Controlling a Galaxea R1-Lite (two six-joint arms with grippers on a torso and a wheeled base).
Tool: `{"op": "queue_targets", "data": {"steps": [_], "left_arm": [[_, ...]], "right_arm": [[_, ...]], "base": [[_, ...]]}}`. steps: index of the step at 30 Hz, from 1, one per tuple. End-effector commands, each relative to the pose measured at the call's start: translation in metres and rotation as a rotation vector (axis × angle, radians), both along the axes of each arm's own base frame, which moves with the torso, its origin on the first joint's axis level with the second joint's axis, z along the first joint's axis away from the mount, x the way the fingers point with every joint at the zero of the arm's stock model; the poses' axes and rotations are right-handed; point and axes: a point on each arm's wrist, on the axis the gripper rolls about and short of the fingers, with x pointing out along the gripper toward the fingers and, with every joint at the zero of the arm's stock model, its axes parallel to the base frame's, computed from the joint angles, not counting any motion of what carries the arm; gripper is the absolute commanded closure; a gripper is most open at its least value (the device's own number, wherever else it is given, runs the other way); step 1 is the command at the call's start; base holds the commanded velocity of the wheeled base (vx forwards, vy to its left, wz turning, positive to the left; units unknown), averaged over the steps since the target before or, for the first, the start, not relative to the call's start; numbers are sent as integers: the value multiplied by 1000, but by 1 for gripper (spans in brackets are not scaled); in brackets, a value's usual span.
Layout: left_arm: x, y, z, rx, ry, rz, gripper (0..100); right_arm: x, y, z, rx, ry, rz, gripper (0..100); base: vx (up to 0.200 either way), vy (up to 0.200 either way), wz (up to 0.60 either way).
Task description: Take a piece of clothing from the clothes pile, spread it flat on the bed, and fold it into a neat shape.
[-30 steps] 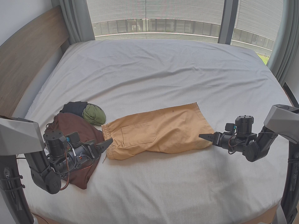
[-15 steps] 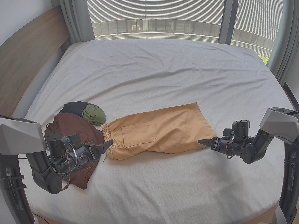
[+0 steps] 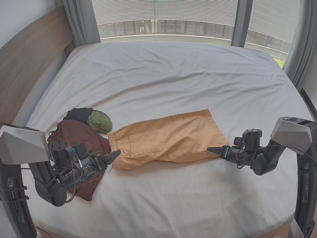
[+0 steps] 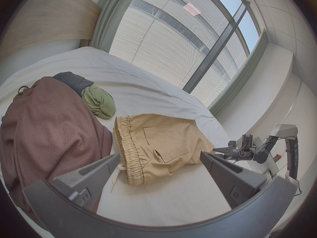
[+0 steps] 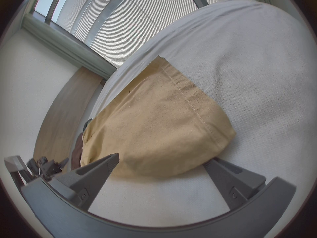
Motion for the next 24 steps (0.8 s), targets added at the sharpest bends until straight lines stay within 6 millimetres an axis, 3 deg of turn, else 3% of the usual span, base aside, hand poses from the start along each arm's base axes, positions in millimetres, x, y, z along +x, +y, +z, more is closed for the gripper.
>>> {"op": "queue_targets", "data": {"steps": [1, 12, 24], "left_arm": [[1, -1, -4, 3, 10, -2, 0], [1, -1, -4, 3, 12, -2, 0], [1, -1, -6, 3, 19, -3, 0]], "right_arm": [[7, 10, -11, 53, 11, -9, 0], [19, 41, -26, 116, -59, -33, 0], [25, 54, -31, 143, -126, -35, 0]], "base": [[0, 0, 0], [0, 0, 0], [0, 0, 0]]}}
